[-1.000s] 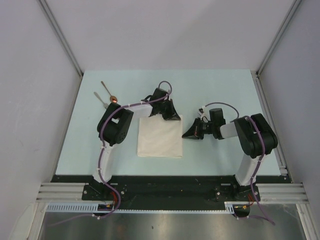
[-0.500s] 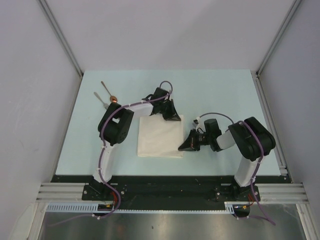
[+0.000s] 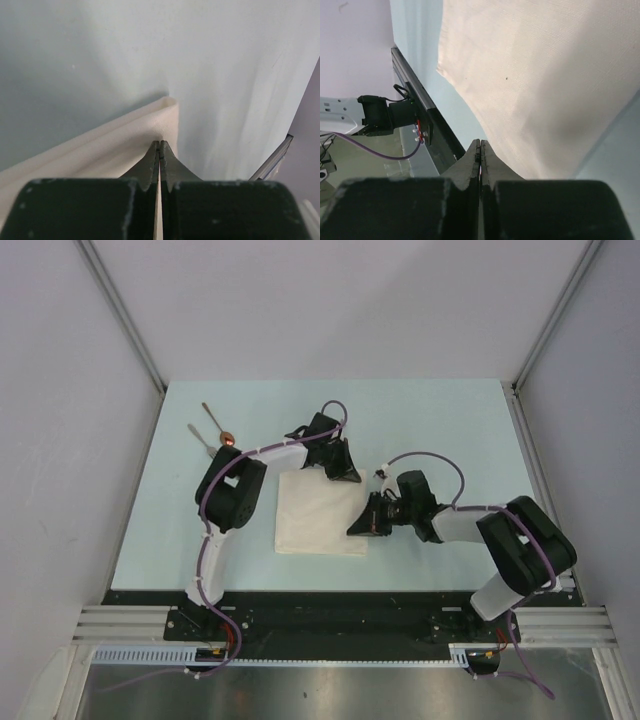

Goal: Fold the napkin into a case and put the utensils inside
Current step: Smooth out the square-folded napkin at the center of the board, then rotate the square-folded napkin at the center of the board.

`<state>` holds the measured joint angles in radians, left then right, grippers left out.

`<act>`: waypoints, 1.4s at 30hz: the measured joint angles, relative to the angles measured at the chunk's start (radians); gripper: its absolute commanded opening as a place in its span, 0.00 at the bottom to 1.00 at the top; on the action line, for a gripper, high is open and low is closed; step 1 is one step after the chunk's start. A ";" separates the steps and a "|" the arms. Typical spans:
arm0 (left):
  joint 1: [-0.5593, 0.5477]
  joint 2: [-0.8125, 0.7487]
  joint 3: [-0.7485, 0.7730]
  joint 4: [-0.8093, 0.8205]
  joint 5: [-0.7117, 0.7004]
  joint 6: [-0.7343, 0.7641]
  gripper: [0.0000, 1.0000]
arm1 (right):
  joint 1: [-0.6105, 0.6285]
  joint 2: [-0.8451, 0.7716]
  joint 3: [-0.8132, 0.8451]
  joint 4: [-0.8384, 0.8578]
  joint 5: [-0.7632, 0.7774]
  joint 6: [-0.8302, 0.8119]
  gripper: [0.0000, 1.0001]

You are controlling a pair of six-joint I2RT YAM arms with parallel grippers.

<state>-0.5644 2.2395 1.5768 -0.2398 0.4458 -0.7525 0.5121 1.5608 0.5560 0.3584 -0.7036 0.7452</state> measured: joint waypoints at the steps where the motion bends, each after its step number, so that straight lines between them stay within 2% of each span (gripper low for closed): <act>1: -0.002 -0.005 0.000 -0.006 -0.002 0.002 0.00 | 0.004 0.017 0.000 0.018 0.000 0.002 0.00; 7: -0.010 -0.021 0.000 -0.017 -0.008 0.012 0.00 | 0.008 0.125 -0.101 0.113 -0.008 0.046 0.00; 11: -0.011 -0.021 0.000 -0.028 -0.012 0.021 0.00 | 0.008 0.108 -0.163 0.190 -0.016 0.070 0.00; 14: -0.011 -0.021 0.006 -0.054 -0.020 0.033 0.01 | 0.009 0.067 -0.198 0.179 -0.010 0.074 0.02; 16: -0.011 -0.022 0.019 -0.079 -0.025 0.048 0.08 | 0.009 0.022 -0.209 0.135 0.004 0.068 0.05; 18: -0.010 -0.028 0.033 -0.106 -0.029 0.066 0.19 | 0.007 -0.035 -0.208 0.076 0.020 0.055 0.11; 19: -0.008 -0.034 0.039 -0.121 -0.033 0.077 0.22 | 0.004 -0.073 -0.204 0.038 0.034 0.040 0.18; 23: 0.005 -0.108 0.048 -0.196 -0.056 0.127 0.29 | -0.032 -0.189 -0.129 -0.162 0.098 -0.031 0.37; 24: 0.011 -0.139 0.046 -0.217 -0.065 0.136 0.38 | -0.048 -0.201 -0.100 -0.206 0.116 -0.049 0.40; 25: 0.017 -0.171 0.038 -0.226 -0.079 0.146 0.42 | -0.065 -0.209 -0.073 -0.244 0.131 -0.069 0.45; 28: 0.048 -0.352 -0.080 -0.235 -0.128 0.182 0.49 | -0.110 -0.198 0.005 -0.339 0.168 -0.119 0.56; 31: 0.088 -0.580 -0.269 -0.229 -0.187 0.204 0.61 | -0.124 -0.139 0.085 -0.404 0.201 -0.161 0.56; 34: 0.138 -0.770 -0.452 -0.225 -0.242 0.214 0.64 | -0.114 -0.069 0.146 -0.438 0.224 -0.187 0.57; 39: 0.206 -0.932 -0.697 -0.242 -0.282 0.214 0.63 | -0.043 0.028 0.180 -0.459 0.267 -0.198 0.50; 42: 0.214 -0.980 -0.798 -0.248 -0.290 0.214 0.63 | -0.012 0.036 0.179 -0.443 0.268 -0.195 0.42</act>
<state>-0.3508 1.2591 0.7784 -0.4877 0.1562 -0.5381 0.4999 1.5970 0.7345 -0.0849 -0.4358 0.5503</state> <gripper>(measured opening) 0.634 0.483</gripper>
